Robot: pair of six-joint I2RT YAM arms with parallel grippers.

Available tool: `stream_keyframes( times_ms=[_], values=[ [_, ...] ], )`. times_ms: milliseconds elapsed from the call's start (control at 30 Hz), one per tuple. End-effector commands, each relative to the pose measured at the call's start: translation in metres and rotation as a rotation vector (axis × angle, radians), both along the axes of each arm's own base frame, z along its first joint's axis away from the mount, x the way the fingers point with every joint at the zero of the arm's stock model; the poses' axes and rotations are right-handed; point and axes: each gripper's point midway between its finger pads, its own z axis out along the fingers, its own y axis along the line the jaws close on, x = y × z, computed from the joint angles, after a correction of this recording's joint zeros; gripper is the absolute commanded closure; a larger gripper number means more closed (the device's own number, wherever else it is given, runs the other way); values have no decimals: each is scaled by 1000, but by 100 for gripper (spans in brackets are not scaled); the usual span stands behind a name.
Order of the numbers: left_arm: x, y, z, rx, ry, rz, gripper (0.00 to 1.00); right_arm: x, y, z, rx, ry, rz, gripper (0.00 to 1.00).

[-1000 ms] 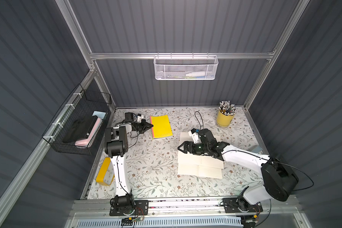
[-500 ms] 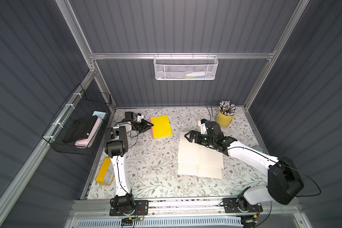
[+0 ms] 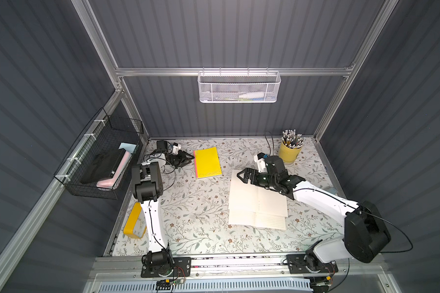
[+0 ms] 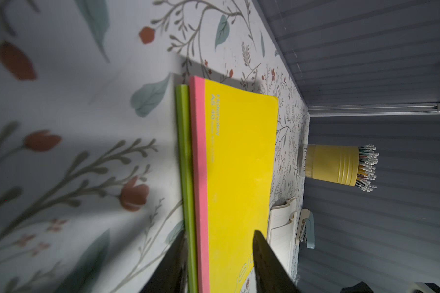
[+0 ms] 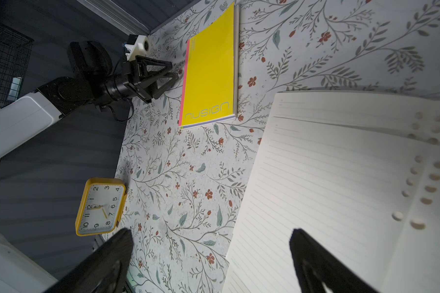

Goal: Close the notebook
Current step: Place the notebook at the notebook.

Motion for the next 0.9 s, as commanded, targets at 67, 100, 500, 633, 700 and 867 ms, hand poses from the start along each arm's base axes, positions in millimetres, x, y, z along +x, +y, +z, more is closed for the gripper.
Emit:
stream_keyframes(
  times_ms=[67, 100, 500, 633, 700, 867],
  values=[
    [-9, 7, 18, -11, -19, -11, 59, -3, 1, -1, 7, 15, 10, 1],
    [-11, 5, 21, -32, -22, -10, 59, -4, 1, -2, 9, 19, 15, 1],
    [-49, -55, 55, -98, -54, -118, 59, -7, 12, -9, 57, 35, 61, 1],
    [-64, -91, 51, -93, -38, -187, 59, -11, 14, -14, 68, 49, 83, 2],
    [-71, -108, 53, -89, -41, -219, 59, -14, 13, -16, 69, 48, 86, 2],
    [-87, -135, 73, -107, -79, -254, 58, -27, 6, -27, 56, 61, 93, 1]
  ],
)
